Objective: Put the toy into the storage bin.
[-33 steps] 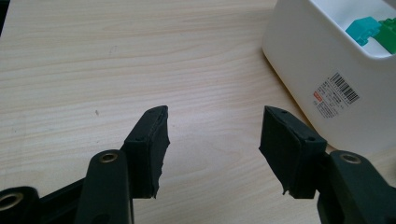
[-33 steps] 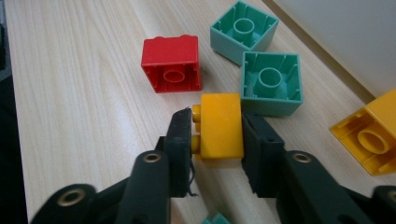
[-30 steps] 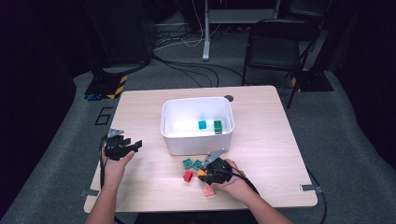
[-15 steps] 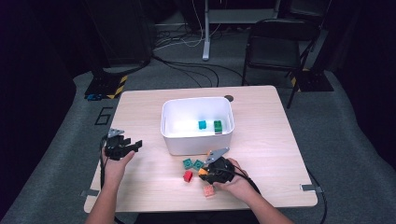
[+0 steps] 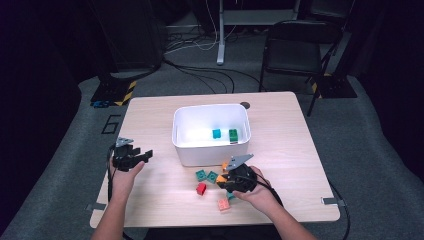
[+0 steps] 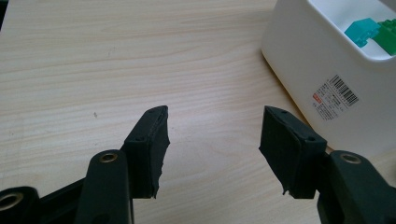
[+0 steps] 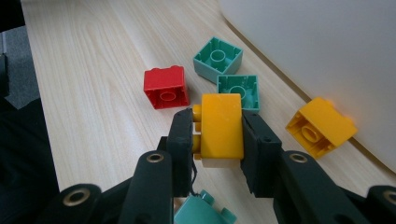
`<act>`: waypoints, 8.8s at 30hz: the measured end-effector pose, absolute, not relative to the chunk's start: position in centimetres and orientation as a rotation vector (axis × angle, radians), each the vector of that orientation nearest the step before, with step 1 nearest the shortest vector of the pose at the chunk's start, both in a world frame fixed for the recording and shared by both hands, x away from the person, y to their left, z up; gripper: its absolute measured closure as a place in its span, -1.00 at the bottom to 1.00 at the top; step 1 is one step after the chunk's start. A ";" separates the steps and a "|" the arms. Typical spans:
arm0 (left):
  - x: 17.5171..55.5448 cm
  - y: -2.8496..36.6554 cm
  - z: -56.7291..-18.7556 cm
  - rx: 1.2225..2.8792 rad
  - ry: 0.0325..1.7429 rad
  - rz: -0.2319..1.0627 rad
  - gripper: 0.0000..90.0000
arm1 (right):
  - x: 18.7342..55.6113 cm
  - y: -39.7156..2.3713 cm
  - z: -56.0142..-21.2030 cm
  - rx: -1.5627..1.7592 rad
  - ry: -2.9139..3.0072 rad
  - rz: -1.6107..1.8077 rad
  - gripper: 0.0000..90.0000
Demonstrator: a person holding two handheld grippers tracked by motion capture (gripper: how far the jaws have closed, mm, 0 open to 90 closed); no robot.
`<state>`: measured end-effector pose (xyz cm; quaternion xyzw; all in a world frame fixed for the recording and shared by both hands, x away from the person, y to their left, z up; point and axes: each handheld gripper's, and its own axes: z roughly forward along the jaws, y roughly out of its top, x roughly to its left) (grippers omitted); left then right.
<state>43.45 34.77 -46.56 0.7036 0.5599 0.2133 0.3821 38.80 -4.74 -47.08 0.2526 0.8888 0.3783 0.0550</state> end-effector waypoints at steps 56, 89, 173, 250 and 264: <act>44.2 34.2 -46.3 1.781 1.410 0.513 -0.08 | 40.1 -9.2 -35.0 0.819 2.595 1.253 0.50; 44.2 34.3 -46.2 1.775 1.406 0.515 -0.08 | 45.3 -7.0 -31.9 0.820 2.527 1.226 0.49; 44.4 34.6 -46.1 1.762 1.416 0.513 -0.08 | 46.5 -4.3 -33.5 0.833 2.466 1.193 0.21; 43.9 34.5 -46.6 1.803 1.415 0.517 -0.08 | 41.5 -5.3 -49.9 0.960 2.501 1.094 0.34; 42.9 35.7 -46.6 1.773 1.453 0.537 -0.08 | 42.2 -4.1 -50.4 0.881 2.529 1.065 0.46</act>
